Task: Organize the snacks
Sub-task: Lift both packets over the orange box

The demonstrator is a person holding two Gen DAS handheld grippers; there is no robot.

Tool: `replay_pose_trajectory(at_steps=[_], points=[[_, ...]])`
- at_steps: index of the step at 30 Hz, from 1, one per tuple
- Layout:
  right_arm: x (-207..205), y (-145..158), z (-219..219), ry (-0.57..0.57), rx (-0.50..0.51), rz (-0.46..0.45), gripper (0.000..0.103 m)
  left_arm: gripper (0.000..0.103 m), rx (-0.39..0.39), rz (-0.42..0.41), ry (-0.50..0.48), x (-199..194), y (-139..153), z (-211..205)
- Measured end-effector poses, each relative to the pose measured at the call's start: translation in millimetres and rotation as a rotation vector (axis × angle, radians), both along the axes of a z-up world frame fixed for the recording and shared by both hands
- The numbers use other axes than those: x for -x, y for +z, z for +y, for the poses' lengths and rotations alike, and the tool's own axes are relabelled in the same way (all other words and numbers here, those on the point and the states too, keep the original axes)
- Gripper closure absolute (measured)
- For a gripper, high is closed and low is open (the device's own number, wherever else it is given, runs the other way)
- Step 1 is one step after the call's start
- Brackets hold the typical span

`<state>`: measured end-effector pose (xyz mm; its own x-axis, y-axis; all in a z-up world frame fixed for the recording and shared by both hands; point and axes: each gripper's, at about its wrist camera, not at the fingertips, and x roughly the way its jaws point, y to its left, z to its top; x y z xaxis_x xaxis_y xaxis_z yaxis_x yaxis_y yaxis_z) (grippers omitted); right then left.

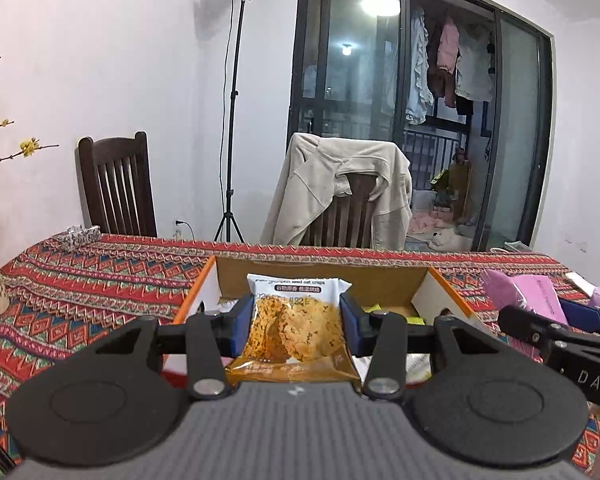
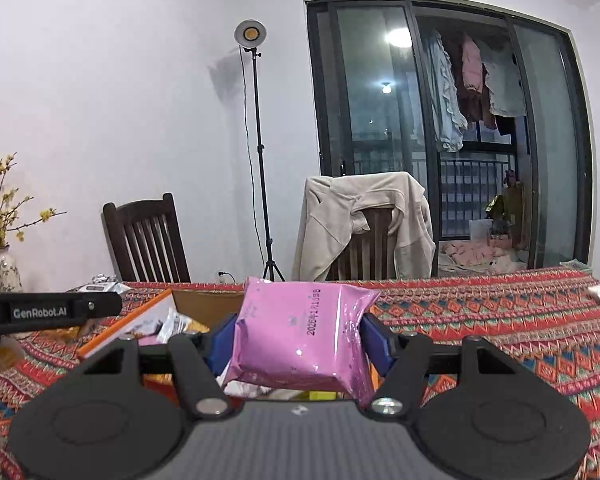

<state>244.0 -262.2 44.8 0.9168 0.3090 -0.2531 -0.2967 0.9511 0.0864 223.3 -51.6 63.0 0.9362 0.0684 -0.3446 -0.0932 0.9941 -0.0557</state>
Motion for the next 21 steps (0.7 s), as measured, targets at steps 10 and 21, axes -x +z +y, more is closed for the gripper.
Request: replay_pose_trajectory(at_steps=[10,21], points=[[-45,14,29,0.041,0.040,-0.026,0.038,0.057,-0.010,-0.021,0.031,-42,16,18],[-103,6,49,0.029,-0.004,-0.020,0.038,0.057,0.014,-0.040,0.066,-111,1,19]])
